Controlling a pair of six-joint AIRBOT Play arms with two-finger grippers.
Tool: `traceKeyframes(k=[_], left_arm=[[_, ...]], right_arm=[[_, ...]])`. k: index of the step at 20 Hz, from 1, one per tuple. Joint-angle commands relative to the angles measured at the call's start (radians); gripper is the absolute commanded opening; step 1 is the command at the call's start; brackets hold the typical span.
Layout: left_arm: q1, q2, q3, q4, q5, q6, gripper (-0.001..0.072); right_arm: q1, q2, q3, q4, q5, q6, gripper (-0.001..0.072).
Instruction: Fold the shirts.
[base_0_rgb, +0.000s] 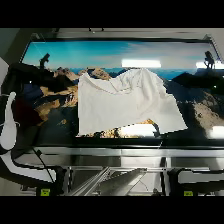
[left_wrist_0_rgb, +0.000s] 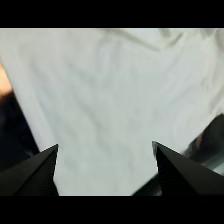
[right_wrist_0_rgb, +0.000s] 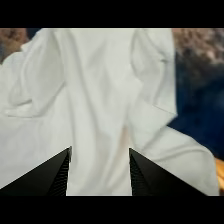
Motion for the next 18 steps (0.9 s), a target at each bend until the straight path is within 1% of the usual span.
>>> traceKeyframes(k=[1,4,6,7,10,13,15,16,17,18], left_arm=[[-0.01,0.123,-0.304,0.084,0.023,-0.079,0.0653],[-0.019,0.2,-0.539,0.094,-0.078,-0.113,0.0653],[-0.02,0.236,-0.65,0.093,-0.137,-0.122,0.0652],[-0.026,0.248,-0.694,0.069,-0.173,-0.122,0.0653],[-0.077,0.259,-0.777,-0.077,-0.283,-0.098,0.0653],[-0.156,0.259,-0.822,-0.06,-0.348,-0.104,0.0652],[-0.167,0.259,-0.82,-0.041,-0.348,-0.108,0.0652],[-0.164,0.259,-0.81,-0.043,-0.348,-0.108,0.0602],[-0.165,0.259,-0.793,-0.042,-0.348,-0.106,0.0398],[-0.166,0.259,-0.776,-0.043,-0.348,-0.105,0.0224]], right_arm=[[-0.118,-0.026,0.001,-0.059,0.066,0.062,0.0427],[-0.123,-0.083,0.001,-0.106,0.067,0.059,0.0429],[-0.116,-0.149,0.01,-0.106,0.068,0.054,0.0429],[-0.112,-0.188,0.026,-0.106,0.075,0.053,0.0428],[-0.106,-0.291,0.109,-0.109,0.126,0.053,0.0427],[-0.084,-0.359,0.2,-0.156,0.13,0.068,0.0427],[-0.063,-0.396,0.269,-0.169,0.137,0.081,0.0427],[-0.054,-0.415,0.301,-0.173,0.153,0.081,0.0427],[-0.044,-0.434,0.325,-0.172,0.175,0.08,0.0427],[-0.031,-0.451,0.342,-0.172,0.201,0.072,0.0428]])
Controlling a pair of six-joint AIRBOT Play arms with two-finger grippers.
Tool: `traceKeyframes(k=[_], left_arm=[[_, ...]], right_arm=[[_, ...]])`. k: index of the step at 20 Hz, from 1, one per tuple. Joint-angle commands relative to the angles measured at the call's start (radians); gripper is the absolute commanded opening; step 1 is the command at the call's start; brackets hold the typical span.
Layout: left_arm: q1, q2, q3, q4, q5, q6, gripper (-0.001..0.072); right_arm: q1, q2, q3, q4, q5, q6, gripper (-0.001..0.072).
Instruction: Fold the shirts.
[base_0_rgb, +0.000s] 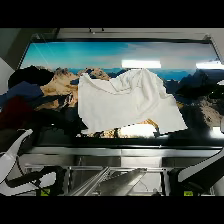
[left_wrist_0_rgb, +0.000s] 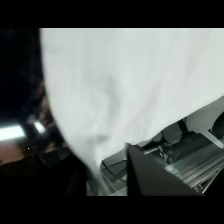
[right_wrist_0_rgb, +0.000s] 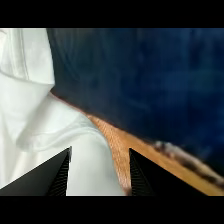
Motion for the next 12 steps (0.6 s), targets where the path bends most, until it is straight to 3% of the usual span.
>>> traceKeyframes(k=[1,2,7,12], left_arm=[[-0.021,0.003,0.038,0.0,-0.026,0.004,0.0084],[-0.03,0.003,0.057,0.001,-0.027,0.004,0.0013],[-0.003,0.003,0.15,0.008,-0.025,0.003,0.0013],[0.12,0.003,0.156,0.007,-0.056,0.024,0.0013]], right_arm=[[0.043,-0.065,0.077,-0.017,0.071,-0.026,0.0428],[0.058,-0.07,0.077,-0.032,0.064,-0.046,0.0428],[0.087,-0.077,0.078,-0.093,0.044,-0.064,0.0427],[0.078,-0.077,0.078,-0.175,0.222,-0.118,0.0425]])
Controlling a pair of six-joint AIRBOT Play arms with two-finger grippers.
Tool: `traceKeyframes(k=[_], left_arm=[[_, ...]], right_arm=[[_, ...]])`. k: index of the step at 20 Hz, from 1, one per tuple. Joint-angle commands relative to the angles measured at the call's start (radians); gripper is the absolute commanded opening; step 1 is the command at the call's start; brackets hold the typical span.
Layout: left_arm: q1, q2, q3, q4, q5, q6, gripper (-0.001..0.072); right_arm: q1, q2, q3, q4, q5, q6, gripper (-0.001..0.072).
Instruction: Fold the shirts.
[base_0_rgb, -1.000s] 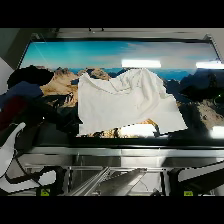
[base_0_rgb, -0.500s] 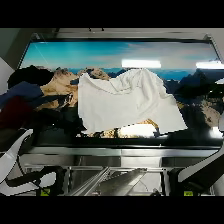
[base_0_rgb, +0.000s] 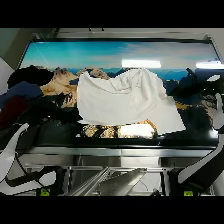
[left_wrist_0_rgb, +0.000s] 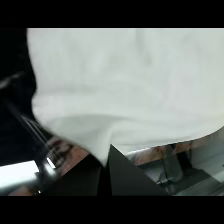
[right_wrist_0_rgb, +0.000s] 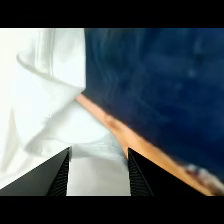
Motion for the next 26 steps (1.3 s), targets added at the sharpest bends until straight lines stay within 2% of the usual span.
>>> traceKeyframes(k=[1,4,5,6,8,9,13,16,17,18,19,21,23,24,26], left_arm=[[0.106,0.001,0.01,-0.004,-0.045,0.03,0.0013],[0.188,0.001,0.01,-0.014,-0.1,0.09,0.0013],[0.199,0.0,0.01,-0.013,-0.116,0.103,0.0013],[0.205,0.0,0.01,-0.013,-0.131,0.113,0.0013],[0.204,0.0,0.01,-0.013,-0.144,0.123,0.0013],[0.204,0.0,0.01,-0.013,-0.143,0.127,0.0013],[0.202,0.001,0.01,-0.014,-0.126,0.132,0.0013],[0.202,0.001,0.01,-0.035,-0.124,0.134,0.0013],[0.202,0.001,0.01,-0.052,-0.124,0.134,0.0013],[0.202,0.001,0.01,-0.071,-0.121,0.138,0.0013],[0.202,0.001,0.014,-0.085,-0.113,0.154,0.0013],[0.202,0.001,0.055,-0.088,-0.042,0.177,0.0012],[0.202,0.003,0.132,-0.111,0.099,0.189,0.0012],[0.202,0.02,0.167,-0.188,0.167,0.236,0.0012],[0.202,0.106,0.214,-0.445,0.202,0.34,0.0012]], right_arm=[[-0.009,-0.003,0.001,-0.095,0.106,-0.026,0.0425],[-0.014,-0.003,-0.016,-0.052,0.152,-0.014,0.0423],[-0.01,-0.003,-0.038,-0.01,0.178,-0.015,0.0352],[-0.007,-0.003,-0.059,0.007,0.18,-0.014,0.0324],[-0.001,-0.003,-0.098,0.011,0.159,0.001,0.0341],[0.002,-0.003,-0.114,0.014,0.146,0.008,0.039],[0.028,-0.003,-0.137,0.045,0.168,0.009,0.0387],[0.073,-0.003,-0.137,0.045,0.126,0.024,0.0361],[0.09,-0.003,-0.137,0.046,0.124,0.023,0.0332],[0.104,-0.003,-0.137,0.049,0.129,0.015,0.0193],[0.115,-0.001,-0.137,0.069,0.145,0.008,0.0091],[0.123,0.023,-0.137,0.154,0.183,-0.018,0.0019],[0.12,0.098,-0.137,0.292,0.24,-0.045,0.0018],[0.114,0.158,-0.137,0.366,0.276,-0.07,0.0019],[0.093,0.33,-0.137,0.531,0.308,-0.098,0.0019]])
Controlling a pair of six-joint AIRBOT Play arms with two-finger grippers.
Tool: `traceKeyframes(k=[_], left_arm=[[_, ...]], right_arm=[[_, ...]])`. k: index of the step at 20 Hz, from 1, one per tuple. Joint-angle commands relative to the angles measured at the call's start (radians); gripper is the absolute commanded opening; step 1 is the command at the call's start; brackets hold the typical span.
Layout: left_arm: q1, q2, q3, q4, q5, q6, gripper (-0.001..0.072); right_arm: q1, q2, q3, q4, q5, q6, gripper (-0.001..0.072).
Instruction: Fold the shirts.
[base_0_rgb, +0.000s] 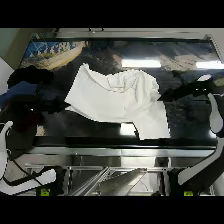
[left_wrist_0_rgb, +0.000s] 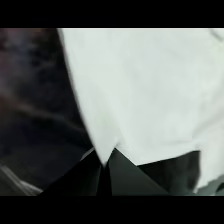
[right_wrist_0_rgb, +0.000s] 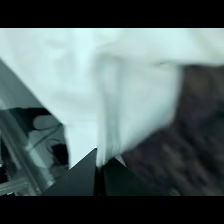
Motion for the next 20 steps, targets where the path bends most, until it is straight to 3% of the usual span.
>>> traceKeyframes(k=[1,3,7,11,13,15,18,20], left_arm=[[0.001,0.128,0.108,-0.366,0.129,0.179,0.0012],[0.012,0.267,0.216,-0.481,0.129,0.261,0.0012],[0.077,0.566,0.481,-0.479,-0.056,0.258,0.0011],[0.347,0.706,0.654,-0.336,-0.088,0.103,0.001],[0.481,0.69,0.661,-0.35,0.022,0.073,0.001],[0.536,0.612,0.637,-0.422,0.168,0.071,0.001],[0.414,0.463,0.533,-0.395,0.217,0.073,0.001],[0.242,0.346,0.439,-0.255,0.182,0.087,0.0011]], right_arm=[[-0.035,0.27,0.002,0.334,0.078,-0.06,0.0019],[-0.089,0.497,0.003,0.465,0.031,-0.083,0.0018],[-0.208,0.945,0.003,0.508,-0.261,-0.135,0.0018],[-0.295,1.225,0.008,0.317,-0.513,-0.129,0.0017],[-0.296,1.233,0.006,0.231,-0.516,-0.068,0.0016],[-0.288,1.155,-0.013,0.254,-0.452,-0.035,0.0016],[-0.157,0.963,-0.111,0.262,-0.397,-0.026,0.0016],[-0.071,0.825,-0.186,0.241,-0.415,-0.048,0.0016]])
